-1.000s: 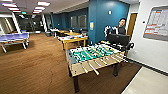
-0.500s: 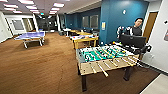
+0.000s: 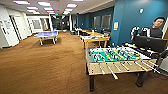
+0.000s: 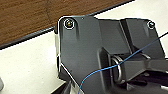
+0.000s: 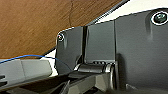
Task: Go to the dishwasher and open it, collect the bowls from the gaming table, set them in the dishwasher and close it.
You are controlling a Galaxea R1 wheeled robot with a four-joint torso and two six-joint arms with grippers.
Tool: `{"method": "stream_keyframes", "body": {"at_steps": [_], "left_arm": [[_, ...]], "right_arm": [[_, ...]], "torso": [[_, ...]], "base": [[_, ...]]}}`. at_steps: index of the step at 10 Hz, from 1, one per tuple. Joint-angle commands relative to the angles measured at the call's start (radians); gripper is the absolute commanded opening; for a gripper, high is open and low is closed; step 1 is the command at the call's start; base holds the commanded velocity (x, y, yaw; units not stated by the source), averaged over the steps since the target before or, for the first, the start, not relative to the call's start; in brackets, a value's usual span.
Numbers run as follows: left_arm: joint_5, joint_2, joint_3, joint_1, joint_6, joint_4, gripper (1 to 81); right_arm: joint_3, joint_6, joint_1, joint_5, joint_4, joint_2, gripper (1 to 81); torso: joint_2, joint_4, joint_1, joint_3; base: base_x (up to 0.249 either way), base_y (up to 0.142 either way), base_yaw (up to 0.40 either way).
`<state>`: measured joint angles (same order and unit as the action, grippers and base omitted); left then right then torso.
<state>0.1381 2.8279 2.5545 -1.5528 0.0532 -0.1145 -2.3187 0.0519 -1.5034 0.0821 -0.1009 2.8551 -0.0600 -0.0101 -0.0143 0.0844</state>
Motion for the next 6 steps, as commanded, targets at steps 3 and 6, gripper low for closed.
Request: {"method": "stream_keyframes", "body": {"at_steps": [3, 6], "left_arm": [[-0.049, -0.017, 0.003, 0.035, -0.001, -0.001, 81.1], [-0.051, -0.017, 0.003, 0.033, -0.001, -0.001, 81.1]], "right_arm": [[0.018, 0.002, 0.050, -0.053, 0.015, -0.001, 81.1], [0.018, 0.002, 0.053, -0.054, 0.015, 0.000, 81.1]], "torso": [[0.000, 0.000, 0.000, 0.000], [0.000, 0.000, 0.001, 0.000]], "base": [[0.000, 0.000, 0.295], [0.000, 0.000, 0.288]]}}
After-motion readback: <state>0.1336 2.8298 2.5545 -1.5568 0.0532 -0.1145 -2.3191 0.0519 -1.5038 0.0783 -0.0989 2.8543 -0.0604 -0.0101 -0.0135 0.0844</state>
